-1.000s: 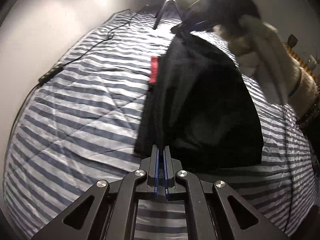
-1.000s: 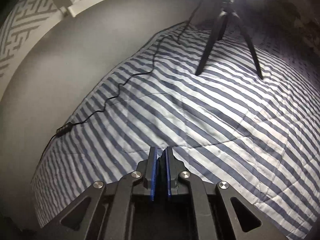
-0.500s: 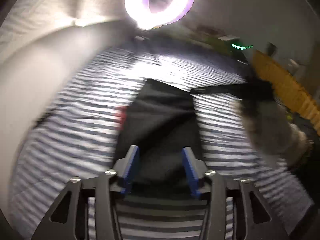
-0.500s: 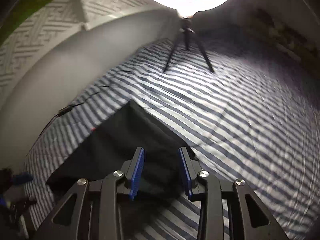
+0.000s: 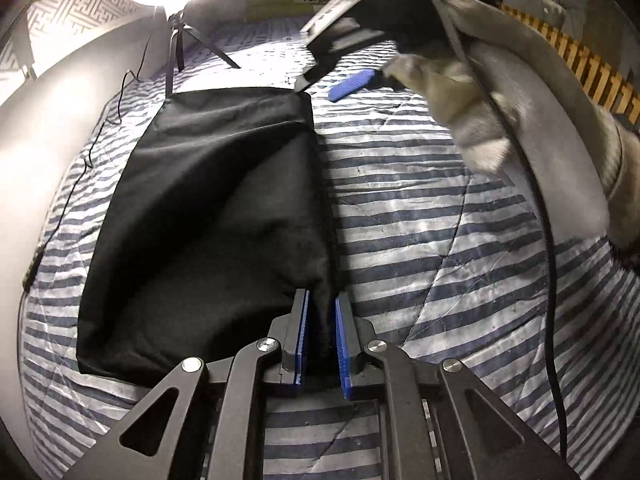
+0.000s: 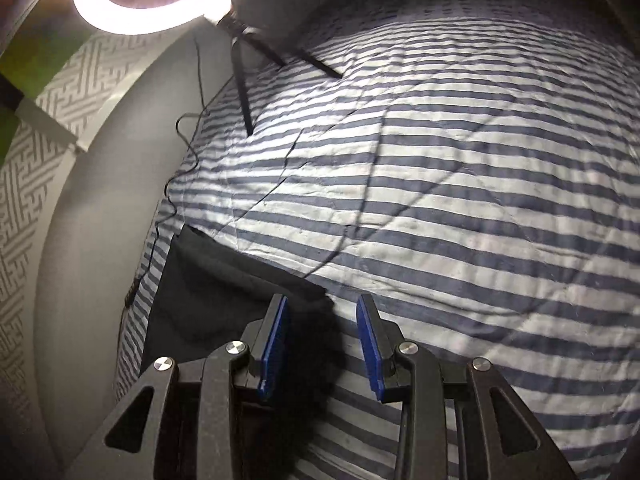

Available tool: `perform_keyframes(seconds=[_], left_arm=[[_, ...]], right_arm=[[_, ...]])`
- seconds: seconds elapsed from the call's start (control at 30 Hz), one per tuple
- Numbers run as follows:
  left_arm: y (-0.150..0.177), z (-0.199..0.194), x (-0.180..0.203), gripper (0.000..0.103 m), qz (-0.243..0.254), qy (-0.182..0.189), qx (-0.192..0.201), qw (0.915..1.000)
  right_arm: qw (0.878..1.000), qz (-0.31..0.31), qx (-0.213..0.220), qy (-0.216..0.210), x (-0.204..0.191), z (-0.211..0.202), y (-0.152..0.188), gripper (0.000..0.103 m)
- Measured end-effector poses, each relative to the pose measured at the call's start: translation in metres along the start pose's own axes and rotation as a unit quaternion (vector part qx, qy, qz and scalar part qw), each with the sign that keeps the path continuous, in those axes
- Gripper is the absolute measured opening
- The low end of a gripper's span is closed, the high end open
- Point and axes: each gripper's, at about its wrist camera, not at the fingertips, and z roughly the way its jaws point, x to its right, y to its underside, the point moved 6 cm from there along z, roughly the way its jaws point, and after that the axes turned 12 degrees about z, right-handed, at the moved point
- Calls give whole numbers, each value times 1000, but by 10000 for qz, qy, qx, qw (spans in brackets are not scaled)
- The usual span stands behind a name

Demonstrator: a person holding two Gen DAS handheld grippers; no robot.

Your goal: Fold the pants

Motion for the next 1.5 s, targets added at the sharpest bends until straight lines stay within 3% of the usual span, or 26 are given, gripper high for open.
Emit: perform_keyframes(seconds=[0.13,0.2,0.37,0.53,0.63,0.67,0.7,0.77,0.8,0.87,0.9,0.97,1.03,1.1,1.13,1.17,1.23,1.33,1.43,1.5], left_arm=[[1,0,4,9,94,-60,30,9999],[2,-4,6,7,82,-46,57,9999],[13,0,7,4,-51,162,-20,9999],[20,3,19,4,153,241,-126,9995],[16,-16,13,10,-58,442,22,9990],[13,-27,14,11,10,447,157,9989],[9,-41,12,16,70,368,329,9988],[4,-77,-4,65,-29,306,900,9955],[5,-89,-19,69,-225,246,1106,9933],[11,-91,-58,67,-820,140,1180,9895],[19,-82,-79,65,-1216,91,1033,9871],[30,-59,-101,58,-1490,-22,690,9864],[44,-29,-121,58,-1438,-562,112,9879],[61,-8,-135,59,-1891,-336,-180,9812],[64,-9,-141,59,-2129,-148,-132,9769],[63,-18,-145,59,-2137,-240,-63,9766],[57,-41,-149,59,-2004,-604,197,9776],[46,-63,-151,59,-2193,-373,602,9731],[25,-62,-151,59,-2088,-404,754,9742],[11,-52,-153,59,-2082,-328,773,9745]], right_arm=[[9993,90,-282,-228,5,14,3,32],[9986,104,-370,-375,-1,20,5,12],[9986,-514,-38,-150,-34,12,2,6],[9992,-398,90,-41,-30,22,-15,0],[9982,-560,119,157,-26,22,-18,2],[9975,-617,309,154,-25,10,-20,4],[9967,-674,417,162,-25,4,-20,4],[9945,-884,558,62,-31,-17,-10,4],[9930,-1012,601,23,-36,-23,-5,5],[9859,-1579,529,-172,-59,-31,21,7],[9833,-1751,437,-230,-67,-29,30,10],[9786,-2034,112,-288,-84,-12,50,11],[9759,-2182,0,-84,-93,12,60,12],[9696,-2423,17,347,-95,44,59,11],[9649,-2531,78,697,-91,60,56,9],[9674,-2435,3,699,-89,65,53,9],[9751,-2169,28,450,-88,49,50,12],[9780,-2064,310,39,-94,6,55,20],[9768,-2093,258,-387,-95,-24,90,20],[9731,-2268,85,-393,-94,-24,119,20]])
